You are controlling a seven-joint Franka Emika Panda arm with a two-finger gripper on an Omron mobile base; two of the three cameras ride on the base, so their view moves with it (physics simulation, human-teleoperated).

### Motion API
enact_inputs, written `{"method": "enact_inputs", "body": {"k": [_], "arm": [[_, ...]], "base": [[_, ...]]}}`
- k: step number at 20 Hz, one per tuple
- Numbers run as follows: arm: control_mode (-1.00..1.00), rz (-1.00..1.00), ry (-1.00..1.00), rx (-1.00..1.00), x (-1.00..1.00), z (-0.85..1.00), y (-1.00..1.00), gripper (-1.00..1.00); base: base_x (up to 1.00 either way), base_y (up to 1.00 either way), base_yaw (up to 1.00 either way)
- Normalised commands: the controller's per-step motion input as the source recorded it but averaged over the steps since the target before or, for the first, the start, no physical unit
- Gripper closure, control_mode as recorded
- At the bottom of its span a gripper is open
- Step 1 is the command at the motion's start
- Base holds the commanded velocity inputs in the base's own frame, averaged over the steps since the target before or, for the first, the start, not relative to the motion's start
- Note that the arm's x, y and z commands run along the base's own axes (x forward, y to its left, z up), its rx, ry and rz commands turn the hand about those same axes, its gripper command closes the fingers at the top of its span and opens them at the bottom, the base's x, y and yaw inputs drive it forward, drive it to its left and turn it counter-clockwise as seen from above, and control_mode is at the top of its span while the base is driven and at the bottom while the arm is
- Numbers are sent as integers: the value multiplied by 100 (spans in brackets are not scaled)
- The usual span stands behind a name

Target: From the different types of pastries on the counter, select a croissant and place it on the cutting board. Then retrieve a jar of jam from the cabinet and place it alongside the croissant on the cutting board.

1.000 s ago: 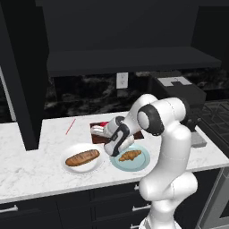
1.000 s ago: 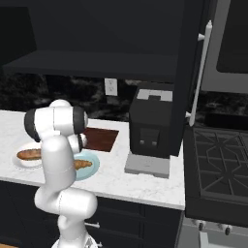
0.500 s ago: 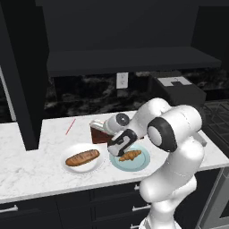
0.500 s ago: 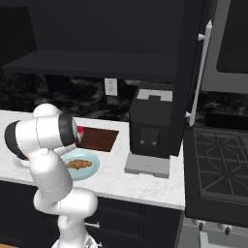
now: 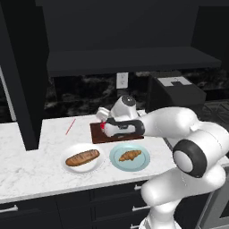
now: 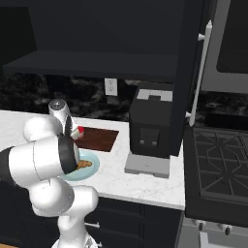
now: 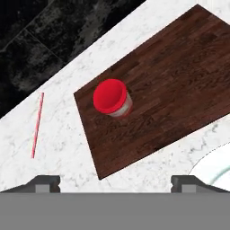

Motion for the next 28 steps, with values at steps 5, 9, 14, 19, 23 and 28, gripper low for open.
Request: {"method": "enact_inputs", "body": {"k": [5,9,14,19,23,28], "arm": [[-100,-3,17,1,-22,51,-50,-100],[-100,-6,24,-20,-91,-89,-7,-100],[-100,-7,39,-27,-81,-100,-17,-100],[-100,-2,8,2,29,-10,-26,-100],[-100,-1,2,0,18,-1,-21,-100],[-100,-11,0,0,-96,-55,-9,-100]], "base": [[0,0,0],[0,0,0],[0,0,0],[0,0,0],[0,0,0],[0,0,0]]}}
